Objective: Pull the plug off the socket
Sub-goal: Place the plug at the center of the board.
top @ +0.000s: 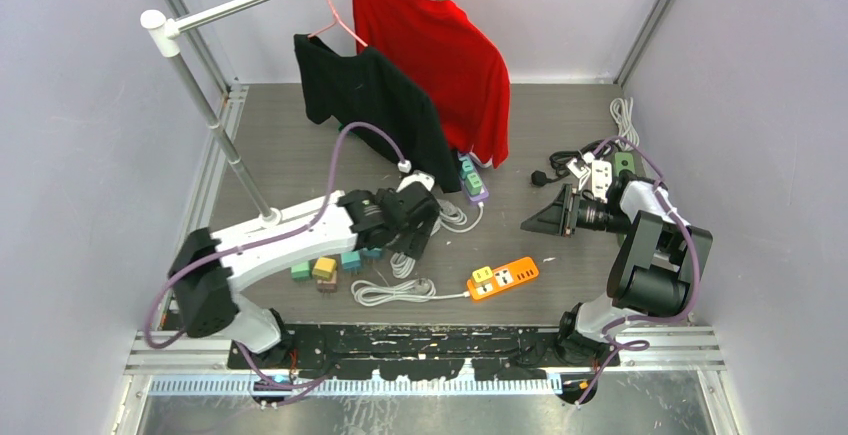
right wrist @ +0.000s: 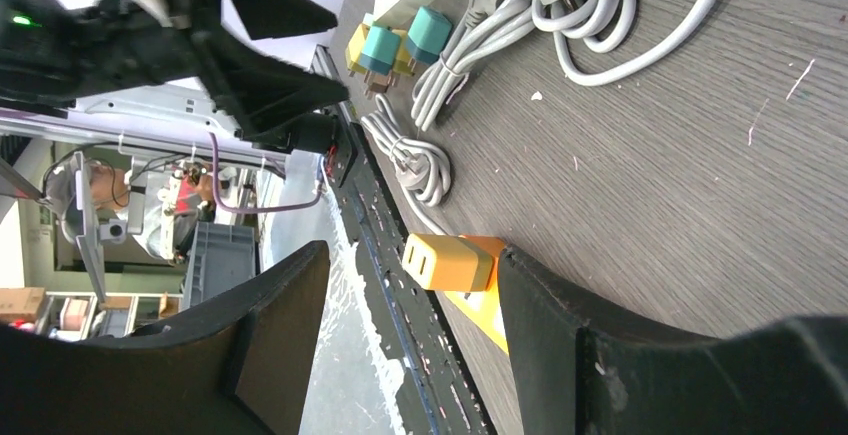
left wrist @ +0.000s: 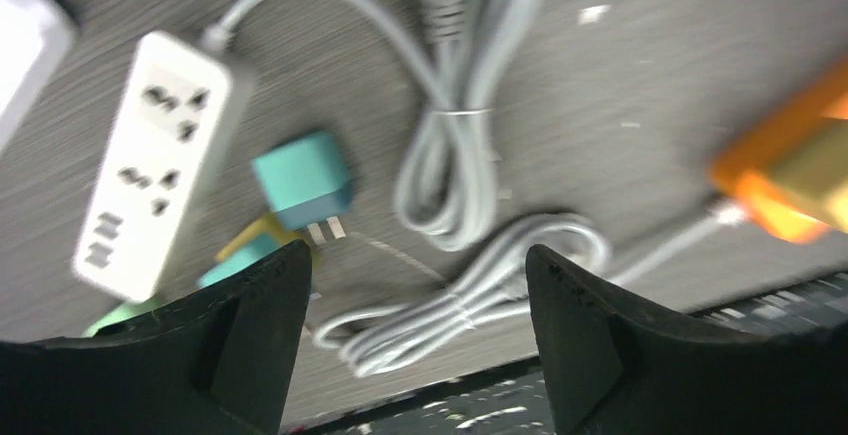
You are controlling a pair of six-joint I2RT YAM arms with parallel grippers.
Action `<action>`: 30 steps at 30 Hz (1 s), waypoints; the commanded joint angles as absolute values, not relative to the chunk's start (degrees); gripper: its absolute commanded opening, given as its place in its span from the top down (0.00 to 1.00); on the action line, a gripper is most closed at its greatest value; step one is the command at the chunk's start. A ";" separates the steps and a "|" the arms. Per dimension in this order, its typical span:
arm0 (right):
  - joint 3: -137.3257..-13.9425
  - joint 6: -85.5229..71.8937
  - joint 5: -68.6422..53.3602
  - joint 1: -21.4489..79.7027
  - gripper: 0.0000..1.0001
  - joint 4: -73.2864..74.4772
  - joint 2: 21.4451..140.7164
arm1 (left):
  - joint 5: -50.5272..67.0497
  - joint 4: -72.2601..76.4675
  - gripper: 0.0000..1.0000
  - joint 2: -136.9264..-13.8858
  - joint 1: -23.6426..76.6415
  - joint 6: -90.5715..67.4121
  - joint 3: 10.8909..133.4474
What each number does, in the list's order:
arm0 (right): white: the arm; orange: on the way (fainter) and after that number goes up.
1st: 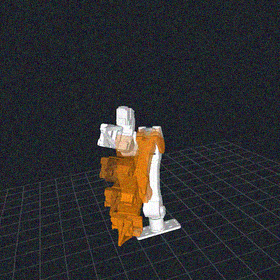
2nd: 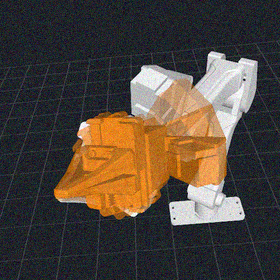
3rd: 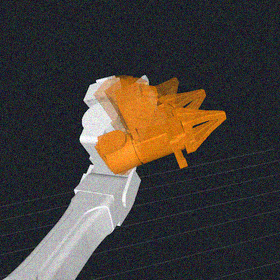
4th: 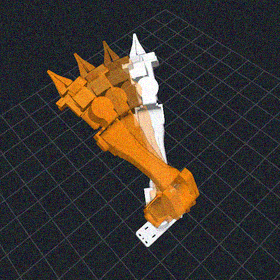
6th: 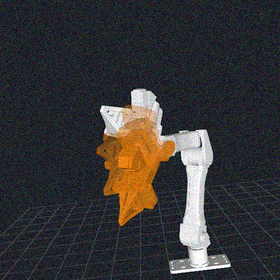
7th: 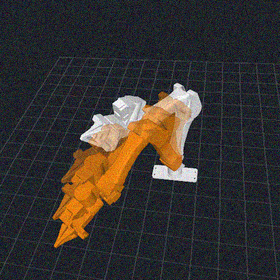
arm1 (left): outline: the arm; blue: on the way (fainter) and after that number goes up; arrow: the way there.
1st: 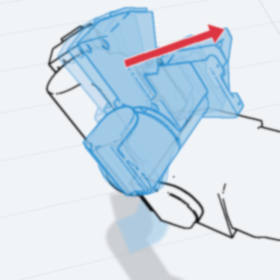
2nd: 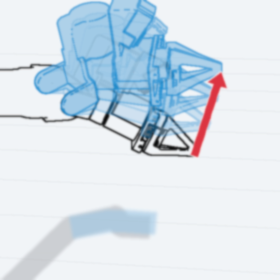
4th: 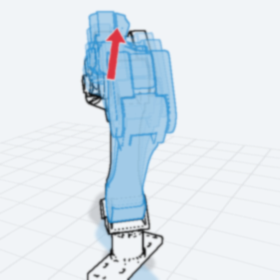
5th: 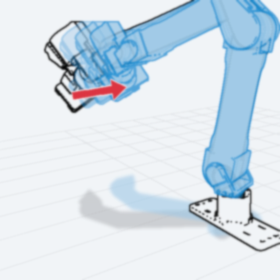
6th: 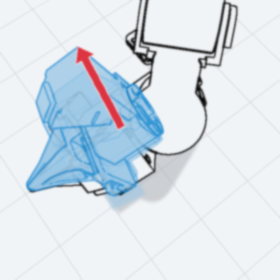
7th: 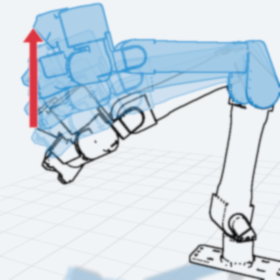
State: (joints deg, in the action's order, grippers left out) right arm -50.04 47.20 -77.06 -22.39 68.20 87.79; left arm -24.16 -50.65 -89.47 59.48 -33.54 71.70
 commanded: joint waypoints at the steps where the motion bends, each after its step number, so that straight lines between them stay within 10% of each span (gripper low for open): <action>1: -52.26 50.81 -77.71 -22.85 0.33 71.02 87.28 | -6.18 -29.53 0.20 -78.77 59.41 -29.23 64.39; 15: -63.33 85.42 -74.62 -22.73 0.34 99.02 96.27 | 1.76 20.86 0.19 -62.22 59.43 -30.61 37.31; 30: -62.75 85.13 -54.30 -1.23 0.20 80.49 80.52 | 2.45 20.82 0.18 -64.51 59.37 -31.91 32.81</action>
